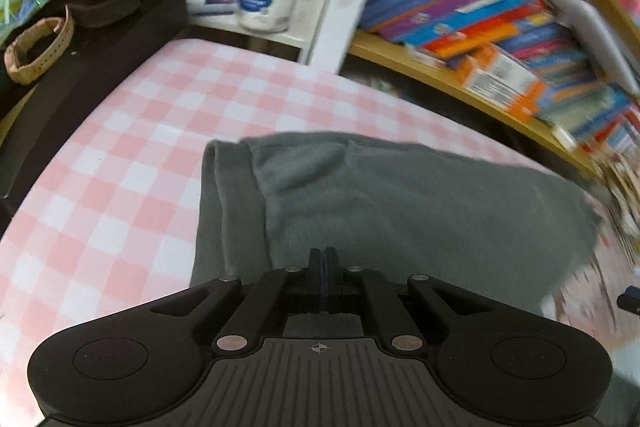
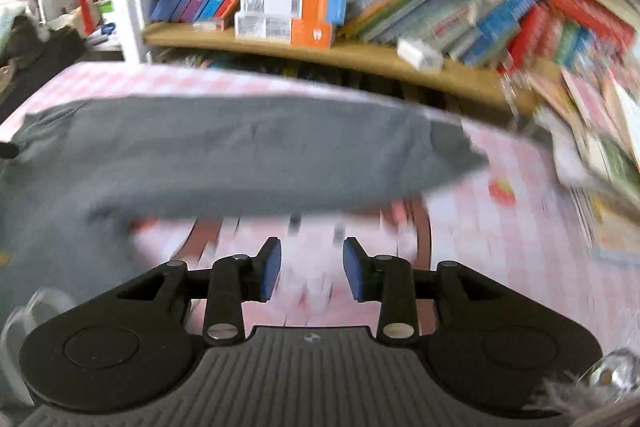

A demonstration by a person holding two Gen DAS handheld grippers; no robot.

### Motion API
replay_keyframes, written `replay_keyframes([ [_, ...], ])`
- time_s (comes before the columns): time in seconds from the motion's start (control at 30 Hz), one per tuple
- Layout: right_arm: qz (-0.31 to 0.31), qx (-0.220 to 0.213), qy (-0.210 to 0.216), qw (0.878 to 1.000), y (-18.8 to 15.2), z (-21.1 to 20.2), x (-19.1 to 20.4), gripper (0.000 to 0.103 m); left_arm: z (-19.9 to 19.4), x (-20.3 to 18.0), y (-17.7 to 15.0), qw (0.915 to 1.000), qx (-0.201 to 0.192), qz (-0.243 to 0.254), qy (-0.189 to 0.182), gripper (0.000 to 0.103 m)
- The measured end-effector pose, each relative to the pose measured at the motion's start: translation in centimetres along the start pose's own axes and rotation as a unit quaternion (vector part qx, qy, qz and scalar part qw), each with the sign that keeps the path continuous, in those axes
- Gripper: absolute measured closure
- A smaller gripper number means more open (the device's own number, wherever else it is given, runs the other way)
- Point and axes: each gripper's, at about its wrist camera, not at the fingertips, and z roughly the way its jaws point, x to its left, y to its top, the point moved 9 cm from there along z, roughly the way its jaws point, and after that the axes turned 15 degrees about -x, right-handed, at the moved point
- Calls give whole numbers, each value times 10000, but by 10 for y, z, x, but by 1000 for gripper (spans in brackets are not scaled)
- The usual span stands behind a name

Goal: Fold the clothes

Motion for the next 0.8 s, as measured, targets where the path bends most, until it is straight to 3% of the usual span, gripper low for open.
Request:
replay_keyframes([
  [0.13,336,349,-464,9977,-42,-46,-14,70,-36,12,-11,9999,-58,-57,87,98],
  [0.37,1017,717,-1518,9805,-101,-119,-58,73,-80,37,-24,9992,-50,-144,369,94],
  [0.5,1207,758,-2098,9673,-121,-141,-73,73,-91,43,-31,9979,-108,114,625,59],
  [0.53,1320,740,-2163,9645,-125,-145,-76,72,-93,44,-30,9975,-165,182,669,57],
  [0.67,1434,708,-2303,9599,-136,-154,-82,67,-95,54,-34,9964,-128,137,824,58],
  [0.8,1431,685,-2375,9583,-136,-154,-81,67,-91,65,-44,9957,27,-353,854,63],
])
